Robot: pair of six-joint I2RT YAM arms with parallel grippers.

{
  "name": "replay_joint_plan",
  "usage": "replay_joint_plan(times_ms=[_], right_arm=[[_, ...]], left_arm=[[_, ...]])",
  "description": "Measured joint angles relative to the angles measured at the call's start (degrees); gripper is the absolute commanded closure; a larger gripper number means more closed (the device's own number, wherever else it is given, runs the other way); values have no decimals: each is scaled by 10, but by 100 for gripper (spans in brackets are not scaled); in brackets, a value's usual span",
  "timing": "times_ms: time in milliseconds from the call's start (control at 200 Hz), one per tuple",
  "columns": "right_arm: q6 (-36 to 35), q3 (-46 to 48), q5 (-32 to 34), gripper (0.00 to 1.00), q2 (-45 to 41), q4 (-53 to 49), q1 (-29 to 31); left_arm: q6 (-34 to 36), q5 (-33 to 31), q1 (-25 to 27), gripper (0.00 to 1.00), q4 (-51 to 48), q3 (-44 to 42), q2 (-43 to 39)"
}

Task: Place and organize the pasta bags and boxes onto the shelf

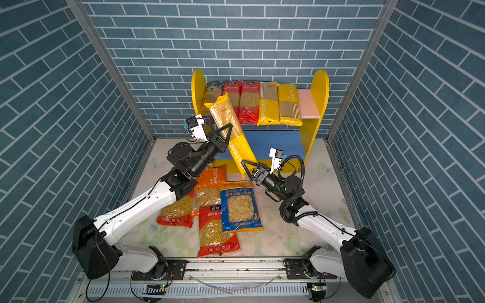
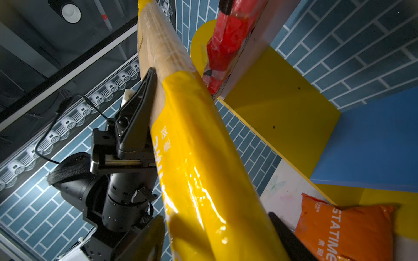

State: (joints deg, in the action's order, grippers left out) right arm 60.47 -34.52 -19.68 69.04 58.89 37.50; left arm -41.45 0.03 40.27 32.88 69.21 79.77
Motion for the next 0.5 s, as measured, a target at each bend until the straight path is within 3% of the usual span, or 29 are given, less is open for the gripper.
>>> replay_joint_plan(times_ms=[160, 500], right_arm=[[13, 0, 13, 56, 5, 13, 0], [39, 0, 19, 67, 20, 65, 0]], left_arm=[[-2, -3, 2, 100, 4, 0, 0], [-4, -13, 1, 100, 24, 0, 0]])
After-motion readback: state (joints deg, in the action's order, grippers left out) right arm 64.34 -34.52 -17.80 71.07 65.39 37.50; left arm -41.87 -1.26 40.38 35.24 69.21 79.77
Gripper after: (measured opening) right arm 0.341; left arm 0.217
